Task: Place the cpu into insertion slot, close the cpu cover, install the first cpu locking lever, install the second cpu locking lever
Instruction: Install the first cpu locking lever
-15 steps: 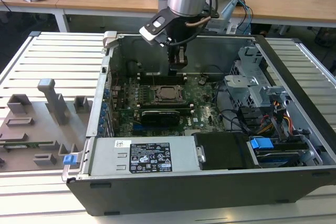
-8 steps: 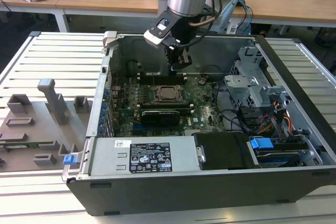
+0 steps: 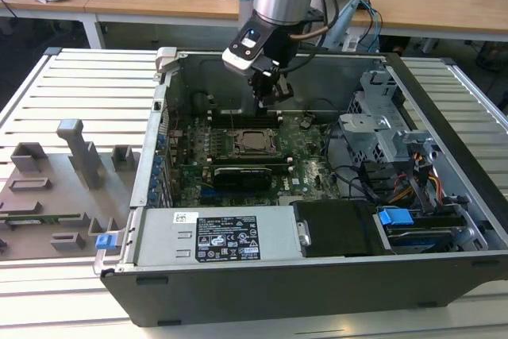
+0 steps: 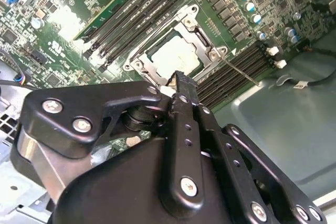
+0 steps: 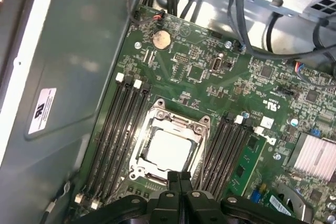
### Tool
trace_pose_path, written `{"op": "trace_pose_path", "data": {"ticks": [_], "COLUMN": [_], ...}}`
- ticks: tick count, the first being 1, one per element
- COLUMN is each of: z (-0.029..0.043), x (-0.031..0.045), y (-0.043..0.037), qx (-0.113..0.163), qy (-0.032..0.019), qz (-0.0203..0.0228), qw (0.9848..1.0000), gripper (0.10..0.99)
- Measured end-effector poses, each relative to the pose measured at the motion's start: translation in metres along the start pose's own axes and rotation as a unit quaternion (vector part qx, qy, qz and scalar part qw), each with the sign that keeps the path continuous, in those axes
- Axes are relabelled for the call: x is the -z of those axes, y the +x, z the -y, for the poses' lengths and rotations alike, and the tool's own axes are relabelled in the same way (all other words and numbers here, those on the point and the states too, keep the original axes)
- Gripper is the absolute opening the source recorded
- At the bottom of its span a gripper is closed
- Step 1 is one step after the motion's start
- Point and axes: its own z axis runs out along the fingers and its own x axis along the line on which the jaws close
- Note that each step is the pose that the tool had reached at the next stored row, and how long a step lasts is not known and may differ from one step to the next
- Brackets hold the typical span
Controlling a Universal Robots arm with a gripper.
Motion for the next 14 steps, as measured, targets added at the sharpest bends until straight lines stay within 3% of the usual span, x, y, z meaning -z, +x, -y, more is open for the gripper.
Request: {"op": "trace_pose_path", "data": {"ticks": [9,14], "z": [0.0000,0.0000], "x": [0.0000,0.0000], "y": [0.0000,0.0000], "qx": [0.056,0.098], "qy": [0.0018,0.0031], "qz": [0.0037,0.0064], "qw": [0.9984,0.9951], "gripper": [0.106,0.106]}}
